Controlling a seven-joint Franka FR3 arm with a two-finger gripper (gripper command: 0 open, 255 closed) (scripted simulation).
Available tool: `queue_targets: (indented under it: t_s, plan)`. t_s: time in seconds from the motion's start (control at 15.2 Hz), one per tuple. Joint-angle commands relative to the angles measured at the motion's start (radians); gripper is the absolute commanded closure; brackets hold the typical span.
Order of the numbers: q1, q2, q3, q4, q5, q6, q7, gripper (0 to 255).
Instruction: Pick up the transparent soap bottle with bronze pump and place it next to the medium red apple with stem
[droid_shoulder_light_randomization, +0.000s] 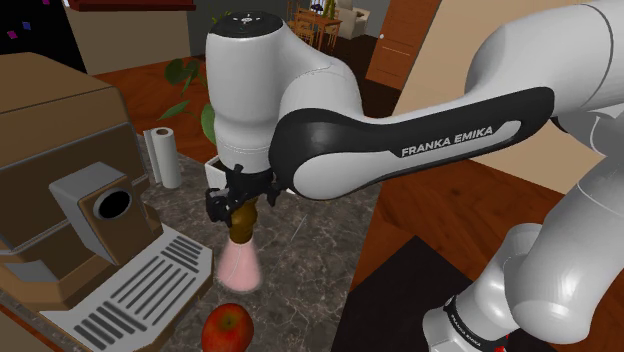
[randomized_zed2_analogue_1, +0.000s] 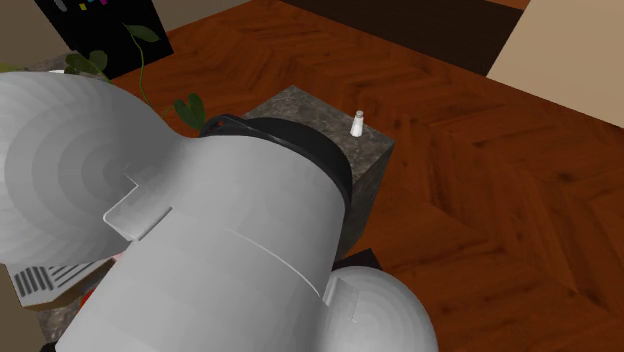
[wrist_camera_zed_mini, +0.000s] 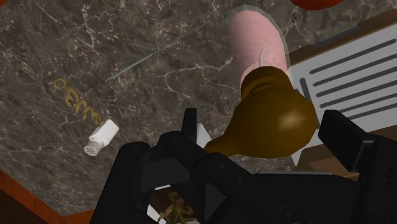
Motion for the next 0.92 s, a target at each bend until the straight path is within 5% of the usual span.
queue_targets:
  t_s: [0.0, 0.33, 0.86]
  plan:
    - [0.0, 0.0, 0.0, 0.0, 0.0, 0.0, 0.0, 0]
    - [0.009, -0.018, 0.009, 0.106, 0.017, -0.121, -0.012, 0]
    - [0.009, -0.018, 0.009, 0.106, 0.017, -0.121, -0.012, 0]
